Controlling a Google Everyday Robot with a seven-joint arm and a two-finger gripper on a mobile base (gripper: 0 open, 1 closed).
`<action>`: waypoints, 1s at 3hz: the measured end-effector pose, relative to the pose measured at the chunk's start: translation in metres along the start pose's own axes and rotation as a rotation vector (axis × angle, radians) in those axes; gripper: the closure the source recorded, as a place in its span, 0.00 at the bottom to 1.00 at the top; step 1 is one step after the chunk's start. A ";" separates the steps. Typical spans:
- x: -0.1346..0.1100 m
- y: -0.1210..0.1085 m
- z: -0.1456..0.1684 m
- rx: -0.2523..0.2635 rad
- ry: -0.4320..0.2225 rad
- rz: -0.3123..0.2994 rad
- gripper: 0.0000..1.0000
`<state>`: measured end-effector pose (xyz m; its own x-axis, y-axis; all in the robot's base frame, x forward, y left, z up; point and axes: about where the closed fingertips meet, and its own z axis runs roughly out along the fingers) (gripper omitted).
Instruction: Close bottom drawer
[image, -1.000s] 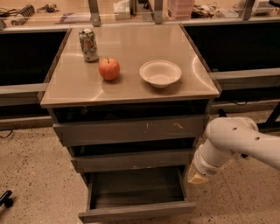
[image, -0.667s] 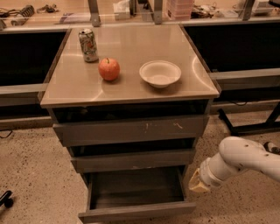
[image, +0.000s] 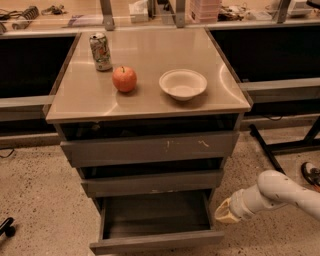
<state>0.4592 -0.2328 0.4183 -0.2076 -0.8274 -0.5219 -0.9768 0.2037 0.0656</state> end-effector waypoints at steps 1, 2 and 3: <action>0.001 0.004 0.003 -0.008 0.001 0.008 1.00; 0.016 0.001 0.031 0.001 -0.009 -0.027 1.00; 0.033 -0.005 0.080 0.001 -0.059 -0.084 1.00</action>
Offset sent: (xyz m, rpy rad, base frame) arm 0.0021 0.0031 -0.0943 0.0150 -0.0773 0.0629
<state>0.4614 -0.2197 0.3325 -0.1214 -0.8096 -0.5743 -0.9906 0.1356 0.0183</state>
